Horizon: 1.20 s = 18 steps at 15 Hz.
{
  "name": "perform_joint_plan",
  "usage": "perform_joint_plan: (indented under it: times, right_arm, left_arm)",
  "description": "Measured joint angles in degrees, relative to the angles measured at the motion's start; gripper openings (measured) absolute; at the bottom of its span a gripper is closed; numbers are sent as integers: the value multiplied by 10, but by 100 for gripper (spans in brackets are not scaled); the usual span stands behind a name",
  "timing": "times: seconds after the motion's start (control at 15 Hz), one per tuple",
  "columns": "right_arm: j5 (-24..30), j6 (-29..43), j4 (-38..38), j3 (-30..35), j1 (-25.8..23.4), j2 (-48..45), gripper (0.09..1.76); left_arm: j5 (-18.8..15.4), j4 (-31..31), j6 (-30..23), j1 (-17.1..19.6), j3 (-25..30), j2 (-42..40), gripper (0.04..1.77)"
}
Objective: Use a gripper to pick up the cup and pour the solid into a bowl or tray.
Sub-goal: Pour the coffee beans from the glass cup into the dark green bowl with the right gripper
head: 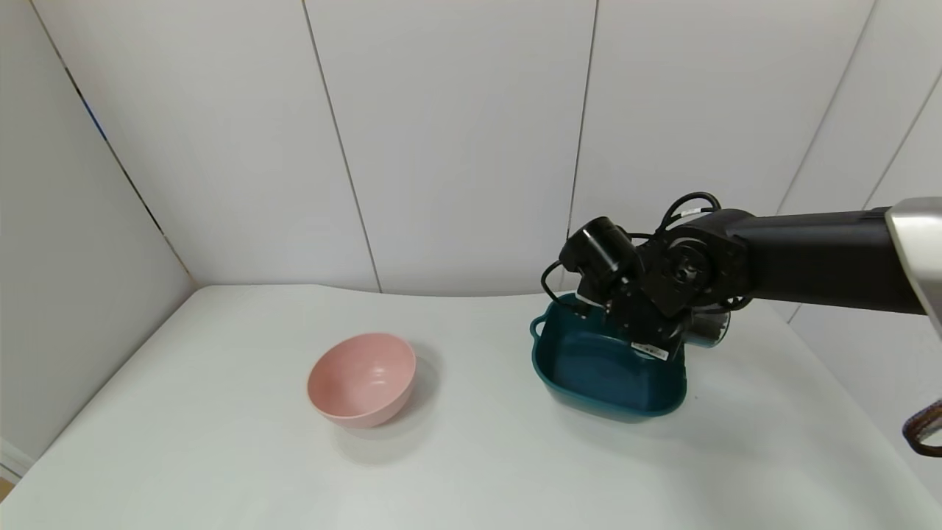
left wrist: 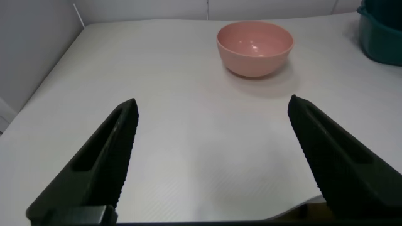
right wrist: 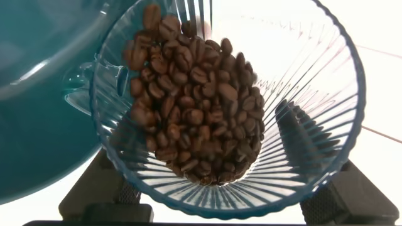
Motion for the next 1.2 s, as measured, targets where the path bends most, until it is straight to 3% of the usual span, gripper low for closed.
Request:
perform_joint_plan:
  times: [0.4,1.2]
  right_arm:
    - [-64,-7,5,-22,10,33,134]
    - [-126,-27,5,-32,22,65,134]
  left_arm:
    - [0,0,0,0,0,0,172]
    - [0,0,0,0,0,0,172]
